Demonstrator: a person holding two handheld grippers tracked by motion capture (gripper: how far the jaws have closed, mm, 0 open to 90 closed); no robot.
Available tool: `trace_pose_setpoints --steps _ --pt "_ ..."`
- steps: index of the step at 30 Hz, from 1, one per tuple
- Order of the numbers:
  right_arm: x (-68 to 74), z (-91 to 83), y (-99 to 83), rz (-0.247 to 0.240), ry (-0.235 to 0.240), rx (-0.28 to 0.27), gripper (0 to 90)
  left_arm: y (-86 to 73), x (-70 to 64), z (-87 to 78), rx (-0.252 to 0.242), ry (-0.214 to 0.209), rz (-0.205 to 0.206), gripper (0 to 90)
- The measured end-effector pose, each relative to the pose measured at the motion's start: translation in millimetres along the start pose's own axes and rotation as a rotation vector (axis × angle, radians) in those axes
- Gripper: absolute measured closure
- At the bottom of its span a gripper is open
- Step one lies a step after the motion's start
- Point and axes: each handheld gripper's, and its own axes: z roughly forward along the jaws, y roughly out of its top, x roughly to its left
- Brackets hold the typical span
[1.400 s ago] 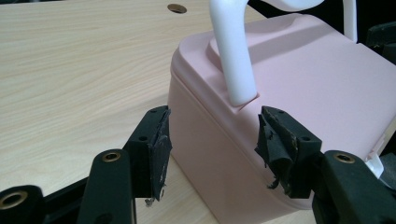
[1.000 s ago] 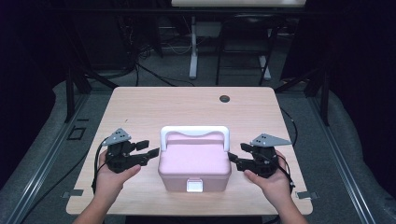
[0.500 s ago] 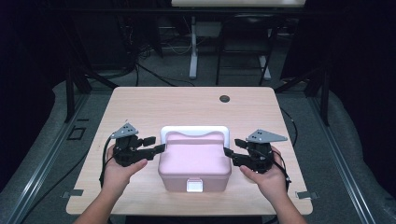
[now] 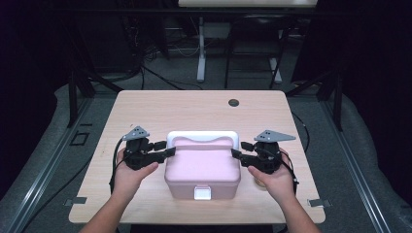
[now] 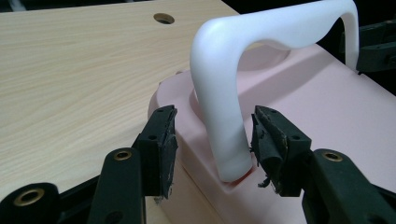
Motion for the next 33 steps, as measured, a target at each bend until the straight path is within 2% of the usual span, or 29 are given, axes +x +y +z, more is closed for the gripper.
trace_pose_setpoints --steps 5,13,19,24,29,33 --pt "-0.6 4.2 -1.4 0.021 0.012 0.001 53.5 -0.7 0.2 2.0 -0.004 -0.016 -0.005 54.5" --pt "2.8 4.4 -1.5 0.012 0.043 0.003 57.7 -1.3 -3.1 1.9 -0.009 -0.023 0.006 57.7" --pt "6.2 2.4 -1.9 -0.009 0.014 -0.005 63.5 0.4 -7.3 -0.4 -0.011 -0.016 0.038 60.7" --pt "9.0 -3.6 -2.1 -0.016 0.022 -0.02 66.0 -0.9 -10.9 -5.6 -0.026 -0.02 0.05 63.6" --pt "13.8 -8.1 -4.9 -0.055 0.012 -0.037 67.0 -5.1 -16.4 -9.9 -0.039 -0.011 0.079 64.9" --pt "12.4 -8.3 -7.8 -0.058 0.023 -0.048 68.1 -8.3 -20.7 -8.3 -0.044 0.019 0.115 64.7"
